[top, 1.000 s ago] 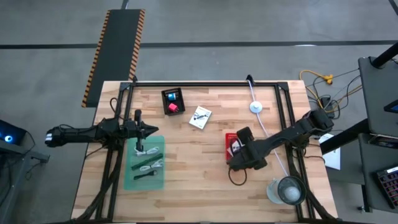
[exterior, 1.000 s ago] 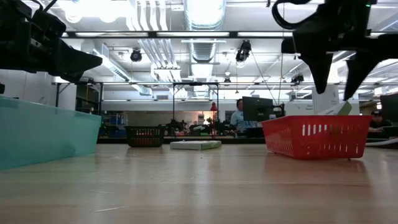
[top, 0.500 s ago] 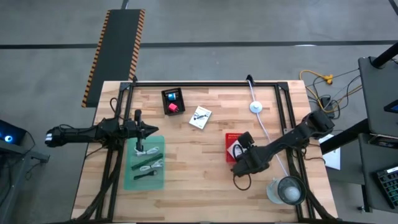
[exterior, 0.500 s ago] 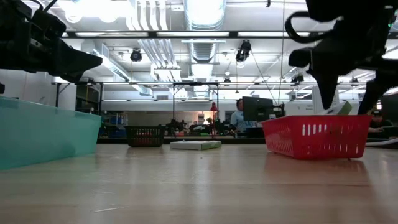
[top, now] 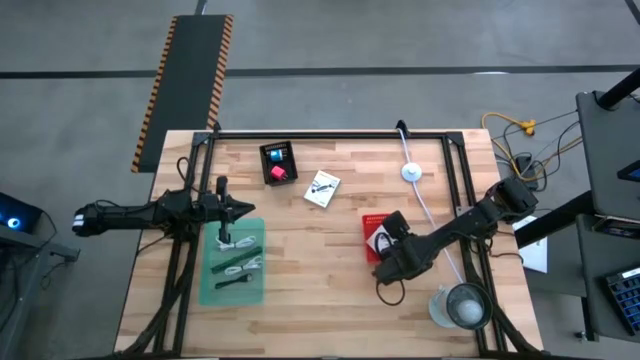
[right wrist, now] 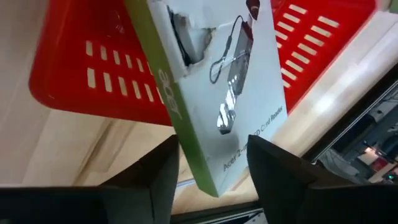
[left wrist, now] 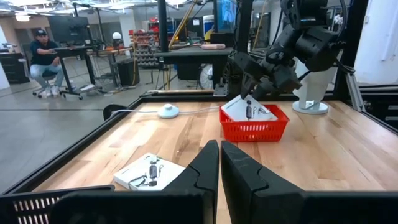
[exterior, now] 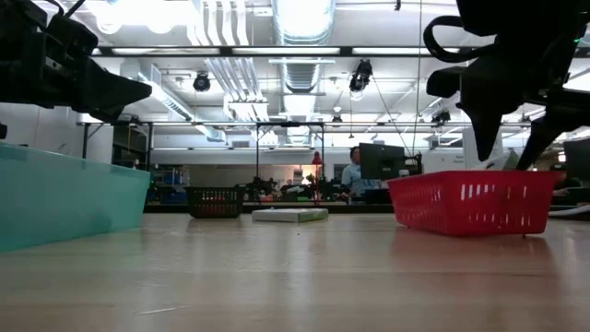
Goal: Pick and place items into bin
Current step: Put the bottom white USB box into the orange bin
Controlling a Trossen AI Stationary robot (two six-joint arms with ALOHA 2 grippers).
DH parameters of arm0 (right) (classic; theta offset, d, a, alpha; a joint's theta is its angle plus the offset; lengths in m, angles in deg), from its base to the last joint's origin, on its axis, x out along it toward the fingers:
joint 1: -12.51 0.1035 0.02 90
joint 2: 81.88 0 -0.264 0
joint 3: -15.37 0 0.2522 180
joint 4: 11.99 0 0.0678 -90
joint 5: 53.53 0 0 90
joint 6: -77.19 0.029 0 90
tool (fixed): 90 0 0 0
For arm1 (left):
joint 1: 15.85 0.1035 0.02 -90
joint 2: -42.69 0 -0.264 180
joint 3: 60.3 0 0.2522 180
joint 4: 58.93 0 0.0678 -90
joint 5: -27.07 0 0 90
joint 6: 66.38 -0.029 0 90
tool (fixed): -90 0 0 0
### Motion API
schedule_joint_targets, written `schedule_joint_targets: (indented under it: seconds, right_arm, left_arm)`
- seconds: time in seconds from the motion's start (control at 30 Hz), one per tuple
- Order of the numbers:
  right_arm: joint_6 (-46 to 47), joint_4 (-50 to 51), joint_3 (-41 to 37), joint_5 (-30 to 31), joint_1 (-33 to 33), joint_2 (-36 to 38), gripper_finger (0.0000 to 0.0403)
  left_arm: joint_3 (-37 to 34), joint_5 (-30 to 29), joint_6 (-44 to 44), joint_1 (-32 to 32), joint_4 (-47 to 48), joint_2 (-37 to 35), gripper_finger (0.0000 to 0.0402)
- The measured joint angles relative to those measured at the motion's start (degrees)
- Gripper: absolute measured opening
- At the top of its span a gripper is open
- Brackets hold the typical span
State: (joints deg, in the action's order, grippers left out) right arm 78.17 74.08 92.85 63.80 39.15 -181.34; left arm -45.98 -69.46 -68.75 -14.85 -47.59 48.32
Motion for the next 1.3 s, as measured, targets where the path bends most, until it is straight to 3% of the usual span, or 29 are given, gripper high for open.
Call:
schedule_joint_targets:
  seconds: [0.47,1.0,1.17,1.3]
  right_arm:
    - [-1.6,0.3,2.6,1.4,0.0,0.0,0.002]
    - [-4.7,2.4,10.8,4.3,-0.3,0.1,0.0007]
    - [0.4,2.5,12.0,4.1,-2.5,0.1,0.0008]
    - [6.3,6.8,11.0,-5.3,-5.9,0.1,0.0008]
  left_arm:
    - [0.0,0.0,0.0,0.0,0.0,0.0,0.0002]
    - [0.0,0.0,0.0,0.0,0.0,0.0,0.0002]
    - [0.0,0.0,0.0,0.0,0.0,0.0,0.0002]
    - [0.0,0.0,0.0,0.0,0.0,0.0,0.0002]
